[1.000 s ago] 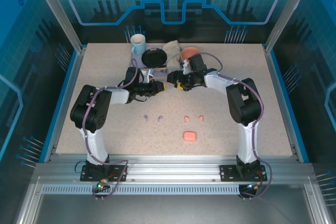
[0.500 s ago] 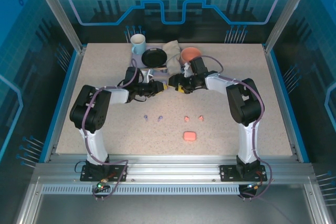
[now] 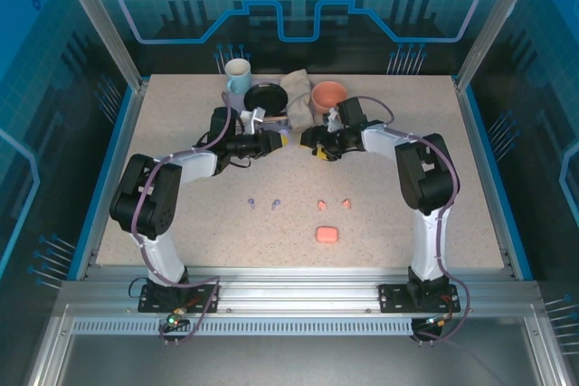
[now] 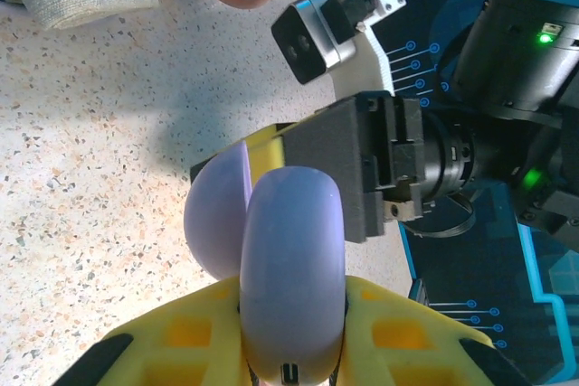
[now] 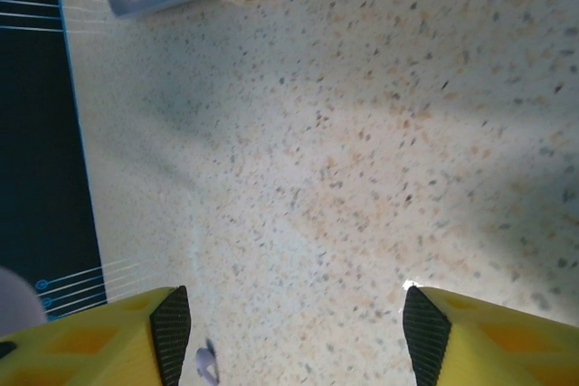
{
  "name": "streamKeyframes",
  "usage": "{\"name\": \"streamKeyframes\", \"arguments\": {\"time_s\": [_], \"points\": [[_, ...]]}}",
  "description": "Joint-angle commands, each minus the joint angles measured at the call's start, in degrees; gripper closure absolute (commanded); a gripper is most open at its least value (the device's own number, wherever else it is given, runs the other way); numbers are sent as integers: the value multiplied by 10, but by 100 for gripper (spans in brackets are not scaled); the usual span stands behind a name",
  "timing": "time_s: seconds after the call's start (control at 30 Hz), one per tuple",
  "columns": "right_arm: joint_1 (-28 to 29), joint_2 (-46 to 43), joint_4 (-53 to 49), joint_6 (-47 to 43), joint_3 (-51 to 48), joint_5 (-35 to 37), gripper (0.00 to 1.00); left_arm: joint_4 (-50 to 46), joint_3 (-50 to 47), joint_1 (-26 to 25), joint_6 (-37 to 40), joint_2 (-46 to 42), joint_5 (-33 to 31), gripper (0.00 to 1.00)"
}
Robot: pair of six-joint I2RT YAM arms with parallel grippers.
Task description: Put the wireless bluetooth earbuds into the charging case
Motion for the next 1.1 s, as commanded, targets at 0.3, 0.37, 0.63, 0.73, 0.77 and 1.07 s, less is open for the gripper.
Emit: {"name": "streamKeyframes", "arguments": {"time_s": [0.3, 0.37, 0.63, 0.73, 0.77, 1.07], "points": [[12, -64, 143, 171, -56, -49, 36, 80, -23, 2, -31, -8, -10, 92], [18, -60, 146, 176, -49, -49, 36, 86, -26, 2, -36, -7, -11, 92], [25, -46, 143, 164, -34, -65, 52, 94, -23, 2, -44, -5, -11, 92], [25, -42, 145, 152, -31, -73, 54, 101, -20, 2, -51, -1, -5, 92], [25, -40, 143, 148, -29, -76, 55, 102, -20, 2, -52, 0, -3, 92], [26, -15, 128, 127, 1, -88, 57, 104, -15, 2, -56, 4, 6, 92]]}}
